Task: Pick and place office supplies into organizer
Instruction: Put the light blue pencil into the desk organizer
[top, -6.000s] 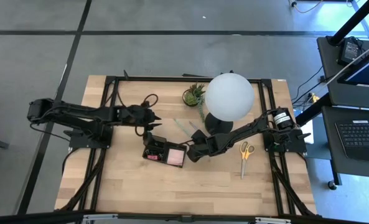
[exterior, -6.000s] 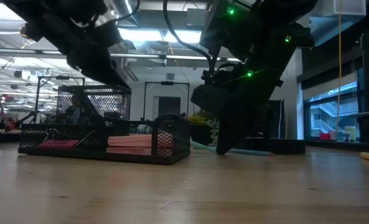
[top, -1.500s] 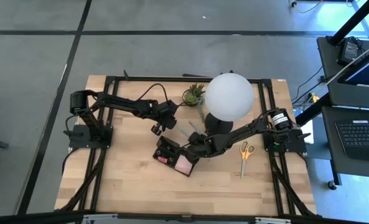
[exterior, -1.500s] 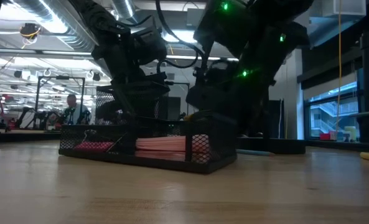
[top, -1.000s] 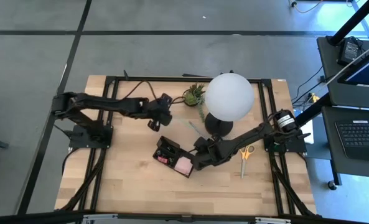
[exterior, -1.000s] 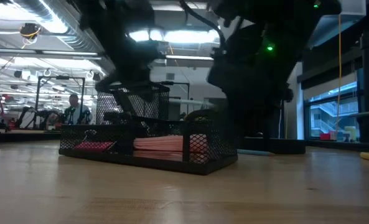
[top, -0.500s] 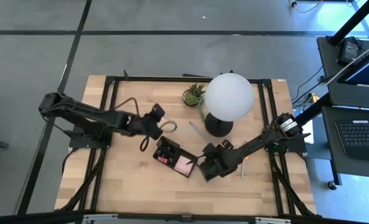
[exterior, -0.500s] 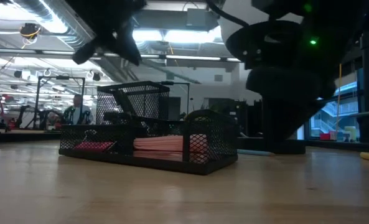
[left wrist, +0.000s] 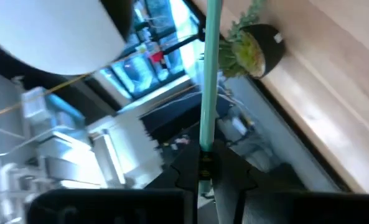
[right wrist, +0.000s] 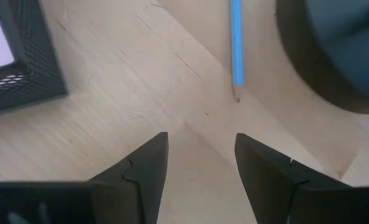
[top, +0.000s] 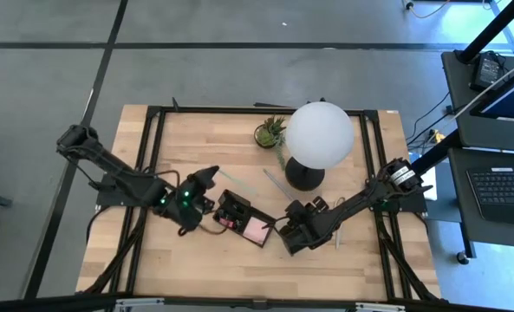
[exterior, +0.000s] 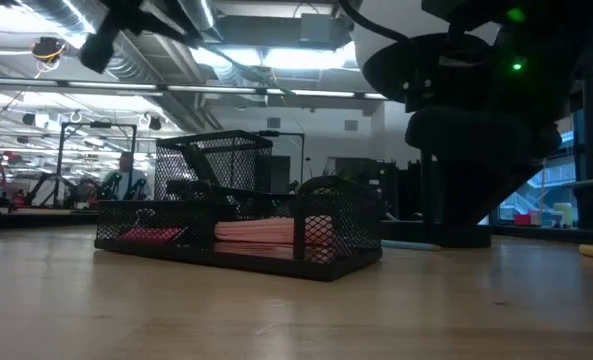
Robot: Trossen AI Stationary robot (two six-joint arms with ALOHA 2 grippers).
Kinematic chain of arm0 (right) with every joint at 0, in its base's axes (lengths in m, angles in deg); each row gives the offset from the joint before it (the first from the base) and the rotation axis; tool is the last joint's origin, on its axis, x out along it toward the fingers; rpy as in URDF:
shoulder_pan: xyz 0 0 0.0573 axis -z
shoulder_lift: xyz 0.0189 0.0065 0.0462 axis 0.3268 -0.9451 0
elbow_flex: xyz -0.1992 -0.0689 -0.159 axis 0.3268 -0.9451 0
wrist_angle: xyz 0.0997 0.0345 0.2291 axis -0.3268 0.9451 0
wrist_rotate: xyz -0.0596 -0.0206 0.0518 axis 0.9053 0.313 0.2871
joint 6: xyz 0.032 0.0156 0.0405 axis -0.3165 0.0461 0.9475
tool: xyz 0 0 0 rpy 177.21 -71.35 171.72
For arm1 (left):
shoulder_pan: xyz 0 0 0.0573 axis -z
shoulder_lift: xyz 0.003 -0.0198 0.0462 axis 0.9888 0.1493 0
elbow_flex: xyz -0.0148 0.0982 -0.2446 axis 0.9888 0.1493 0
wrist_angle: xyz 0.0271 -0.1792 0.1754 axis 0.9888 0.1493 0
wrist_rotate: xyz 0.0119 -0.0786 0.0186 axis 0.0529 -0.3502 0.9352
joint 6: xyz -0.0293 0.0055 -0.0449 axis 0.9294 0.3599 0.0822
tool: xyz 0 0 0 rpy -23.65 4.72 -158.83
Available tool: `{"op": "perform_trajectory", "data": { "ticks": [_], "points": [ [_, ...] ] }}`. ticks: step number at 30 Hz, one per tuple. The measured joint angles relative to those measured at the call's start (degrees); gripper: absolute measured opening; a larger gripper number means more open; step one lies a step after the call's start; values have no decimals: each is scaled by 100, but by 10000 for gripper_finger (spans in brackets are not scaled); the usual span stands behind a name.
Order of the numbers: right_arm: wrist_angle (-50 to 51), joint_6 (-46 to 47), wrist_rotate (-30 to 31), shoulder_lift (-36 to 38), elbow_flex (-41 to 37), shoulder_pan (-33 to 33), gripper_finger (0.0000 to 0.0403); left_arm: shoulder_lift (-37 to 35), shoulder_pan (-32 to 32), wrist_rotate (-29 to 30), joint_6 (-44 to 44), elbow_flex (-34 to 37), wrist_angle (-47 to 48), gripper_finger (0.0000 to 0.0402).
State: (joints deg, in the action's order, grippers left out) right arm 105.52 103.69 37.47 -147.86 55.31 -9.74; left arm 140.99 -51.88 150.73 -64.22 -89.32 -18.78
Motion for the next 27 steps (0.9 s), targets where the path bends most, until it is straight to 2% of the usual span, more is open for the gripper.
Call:
{"op": "perform_trajectory", "data": {
  "ticks": [6,12,21,27],
  "points": [
    [-138,1,0,0,0,0,188,0,603,232,381,0,194,17],
    [-310,-4,0,0,0,-17,188,0,925,481,1254,0,1037,17],
    [-563,-11,-2,0,0,-22,188,117,945,-8,2223,0,1893,17],
    [-611,-20,-2,0,2,-20,188,340,938,-175,2242,66,2033,17]
  ]
}}
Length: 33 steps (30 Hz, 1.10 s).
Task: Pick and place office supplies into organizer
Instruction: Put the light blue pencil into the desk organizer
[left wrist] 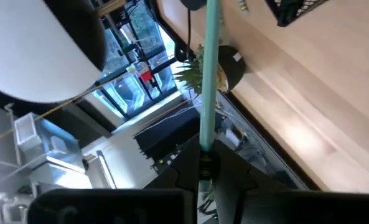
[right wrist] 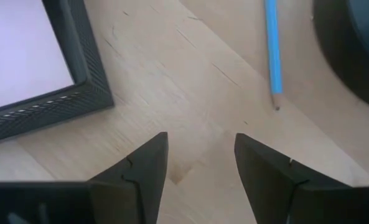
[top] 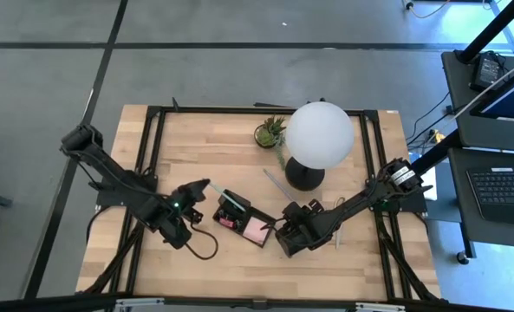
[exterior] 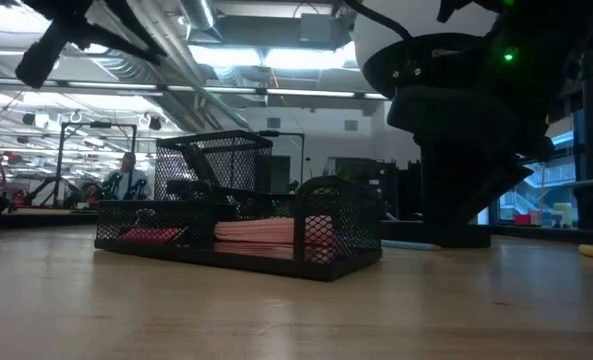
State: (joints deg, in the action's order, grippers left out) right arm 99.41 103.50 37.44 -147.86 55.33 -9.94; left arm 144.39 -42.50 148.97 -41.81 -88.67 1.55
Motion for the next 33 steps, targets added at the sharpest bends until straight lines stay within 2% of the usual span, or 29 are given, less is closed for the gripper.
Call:
{"op": "perform_trajectory", "data": {
  "ticks": [10,14,33],
  "points": [
    [-46,0,2,0,0,2,188,394,-118,214,-347,-4,-11,17],
    [-52,-4,2,0,0,2,188,337,-113,452,-169,1,46,18],
    [-52,-24,1,0,0,2,188,213,-131,444,-502,2,164,18]
  ]
}}
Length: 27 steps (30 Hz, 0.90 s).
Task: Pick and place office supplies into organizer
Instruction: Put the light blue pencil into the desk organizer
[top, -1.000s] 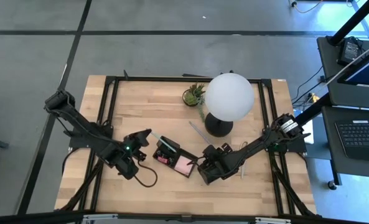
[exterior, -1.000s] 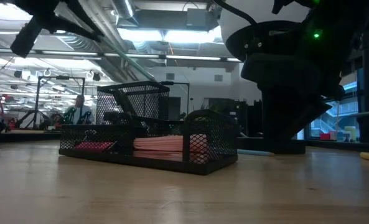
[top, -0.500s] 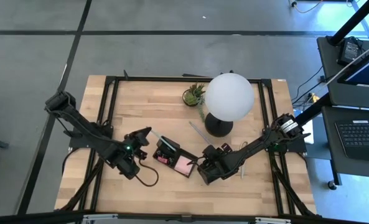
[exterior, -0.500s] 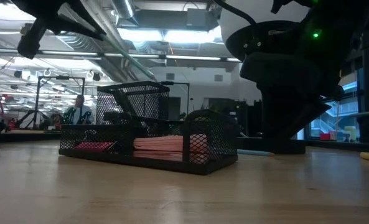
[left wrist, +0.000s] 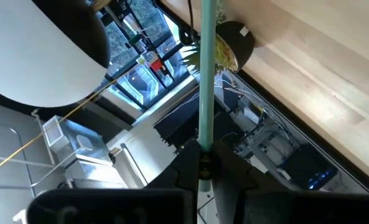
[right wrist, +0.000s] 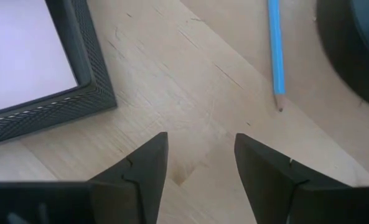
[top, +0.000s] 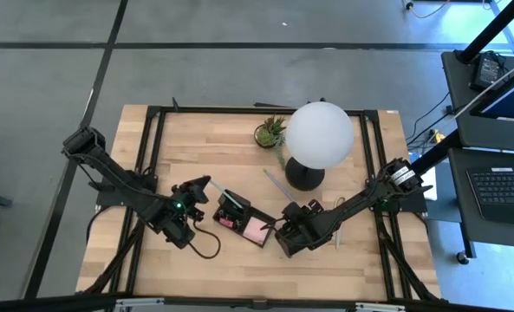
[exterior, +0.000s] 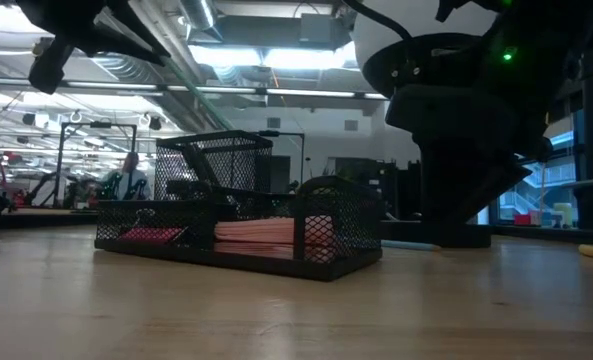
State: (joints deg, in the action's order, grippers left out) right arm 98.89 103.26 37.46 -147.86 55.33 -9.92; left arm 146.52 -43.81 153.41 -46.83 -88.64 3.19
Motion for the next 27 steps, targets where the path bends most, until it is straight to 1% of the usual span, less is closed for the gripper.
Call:
{"op": "perform_trajectory", "data": {
  "ticks": [6,13,20,27],
  "points": [
    [-2,0,-1,0,0,0,188,50,-133,-4,-39,0,-28,18],
    [-22,0,20,0,0,0,188,562,-249,-12,-115,0,-46,18],
    [-22,-2,245,0,0,0,188,1077,-242,35,-131,0,-52,18],
    [-20,-24,250,0,0,0,188,1279,-230,16,-131,0,-96,23]
  ]
}}
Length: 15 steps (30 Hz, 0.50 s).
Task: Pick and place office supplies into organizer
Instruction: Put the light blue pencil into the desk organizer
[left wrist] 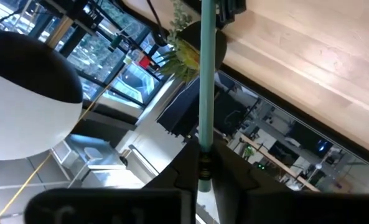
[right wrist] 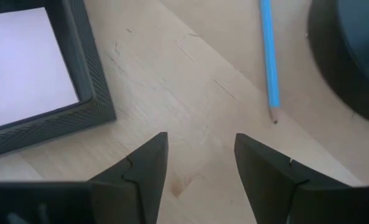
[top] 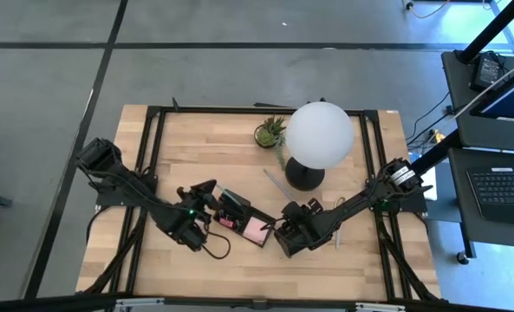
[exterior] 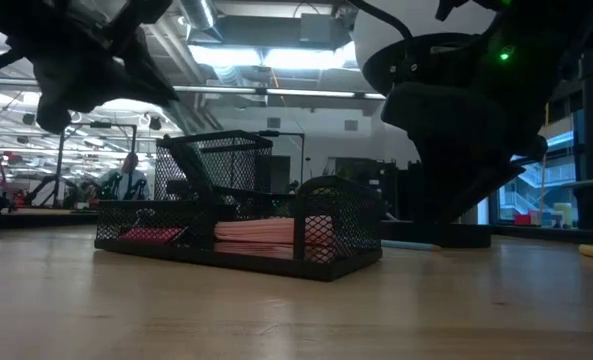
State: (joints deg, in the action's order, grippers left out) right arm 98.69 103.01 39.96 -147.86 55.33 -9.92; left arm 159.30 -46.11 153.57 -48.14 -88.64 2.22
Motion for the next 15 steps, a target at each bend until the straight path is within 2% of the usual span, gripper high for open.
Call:
{"op": "perform_trajectory", "data": {
  "ticks": [15],
  "points": [
    [0,0,8,0,0,0,188,4,69,-3,377,-126,-681,110]
  ]
}}
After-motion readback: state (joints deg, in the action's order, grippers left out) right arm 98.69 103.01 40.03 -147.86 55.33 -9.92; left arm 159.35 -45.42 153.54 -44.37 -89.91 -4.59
